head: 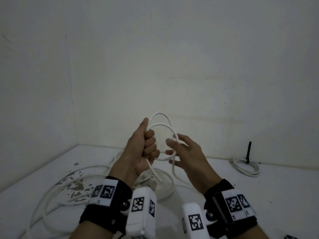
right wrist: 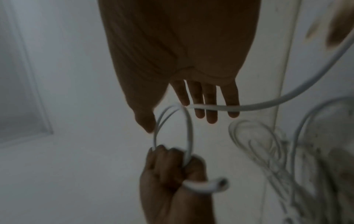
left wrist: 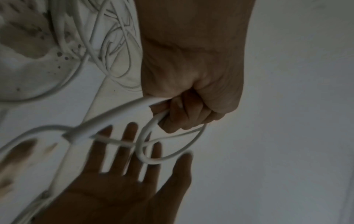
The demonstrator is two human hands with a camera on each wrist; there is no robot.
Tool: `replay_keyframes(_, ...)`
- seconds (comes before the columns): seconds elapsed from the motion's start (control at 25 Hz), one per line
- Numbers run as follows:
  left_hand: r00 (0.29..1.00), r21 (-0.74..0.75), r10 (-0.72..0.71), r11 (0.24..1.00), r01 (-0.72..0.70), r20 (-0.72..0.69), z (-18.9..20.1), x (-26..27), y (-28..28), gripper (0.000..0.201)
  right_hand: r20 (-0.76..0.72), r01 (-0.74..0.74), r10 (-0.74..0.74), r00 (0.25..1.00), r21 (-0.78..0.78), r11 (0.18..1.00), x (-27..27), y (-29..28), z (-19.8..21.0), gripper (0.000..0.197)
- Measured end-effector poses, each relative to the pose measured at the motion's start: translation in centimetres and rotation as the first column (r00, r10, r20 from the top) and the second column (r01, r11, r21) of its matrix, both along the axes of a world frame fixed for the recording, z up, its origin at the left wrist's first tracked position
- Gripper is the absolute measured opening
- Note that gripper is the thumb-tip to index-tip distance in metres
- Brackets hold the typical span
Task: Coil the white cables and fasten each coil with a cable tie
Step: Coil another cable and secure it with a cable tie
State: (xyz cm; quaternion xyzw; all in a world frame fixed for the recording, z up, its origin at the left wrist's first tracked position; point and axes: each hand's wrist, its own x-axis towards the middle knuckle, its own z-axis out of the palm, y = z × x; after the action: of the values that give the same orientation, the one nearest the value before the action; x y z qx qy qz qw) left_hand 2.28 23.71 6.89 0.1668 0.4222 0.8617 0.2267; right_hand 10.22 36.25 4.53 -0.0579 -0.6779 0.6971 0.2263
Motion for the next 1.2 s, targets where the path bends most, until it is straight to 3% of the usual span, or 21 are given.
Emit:
replay_keyframes(0.12,0.992,-0.159,0.064,0.984,-0.081,-0.105,-0.6,1.2,1.6,0.055,0.008,0.000,0.002,1.000,-0.226,0.974,-0.3,-0.6,0.2,0.015)
replay_keyframes(0.2,0.976,-0.238,0.128,0.957,-0.168,-0.174,-0.9,1.2,1.8,0.055,0.061,0.020,-0.004,0.998,-0.265,0.964,0.0,0.0,0.7,0.013)
replay_keyframes(0.28,0.956,-0.259,0.197,0.932,-0.252,-0.219,-1.2,0.9,2.0,0.054,0.080,0.112,-0.116,0.990,0.051,0.992,0.3,0.6,0.7,0.019)
replay_keyframes(0.32,0.943,-0.257,0.235,0.921,-0.294,-0.236,-1.2,0.7,2.0,0.054,0.051,0.189,-0.209,0.976,0.267,0.945,0.5,0.4,0.8,0.021)
replay_keyframes(0.4,0.897,-0.278,0.312,0.873,-0.400,-0.312,-1.4,0.4,2.1,0.055,-0.061,0.300,-0.336,0.940,0.615,0.729,0.8,-0.5,0.4,0.017)
replay_keyframes(0.44,0.872,-0.295,0.339,0.844,-0.448,-0.354,-1.4,0.3,2.0,0.056,-0.089,0.310,-0.343,0.935,0.671,0.673,0.9,-1.0,0.1,0.014)
replay_keyframes(0.48,0.850,-0.308,0.363,0.817,-0.487,-0.382,-1.5,0.1,1.8,0.056,-0.094,0.303,-0.328,0.940,0.672,0.676,0.9,-1.2,-0.1,0.012)
replay_keyframes(0.6,0.848,-0.284,0.406,0.816,-0.504,-0.340,-1.6,-0.5,1.0,0.054,-0.049,0.220,-0.217,0.975,0.363,0.906,0.7,-0.7,0.4,0.017)
replay_keyframes(0.64,0.856,-0.260,0.400,0.833,-0.489,-0.326,-1.4,-0.5,0.9,0.053,-0.064,0.214,-0.204,0.977,0.291,0.933,0.7,-0.5,0.7,0.018)
replay_keyframes(0.8,0.894,-0.196,0.400,0.878,-0.437,-0.200,-0.6,-0.4,0.9,0.051,-0.174,0.351,-0.304,0.936,0.445,0.824,0.9,1.0,0.7,0.013)
replay_keyframes(0.92,0.912,-0.179,0.394,0.894,-0.410,-0.117,-0.5,-0.5,0.8,0.049,-0.293,0.431,-0.329,0.898,0.431,0.793,1.3,1.3,0.6,0.019)
replay_keyframes(1.08,0.919,-0.152,0.389,0.907,-0.394,-0.061,-0.6,-0.8,0.3,0.048,-0.268,0.364,-0.273,0.924,0.400,0.841,1.4,1.6,0.4,0.018)
replay_keyframes(1.2,0.965,-0.132,0.258,0.956,-0.262,-0.050,-0.5,-0.6,-0.3,0.053,-0.231,0.496,-0.440,0.868,0.456,0.739,0.9,2.8,-0.2,0.016)
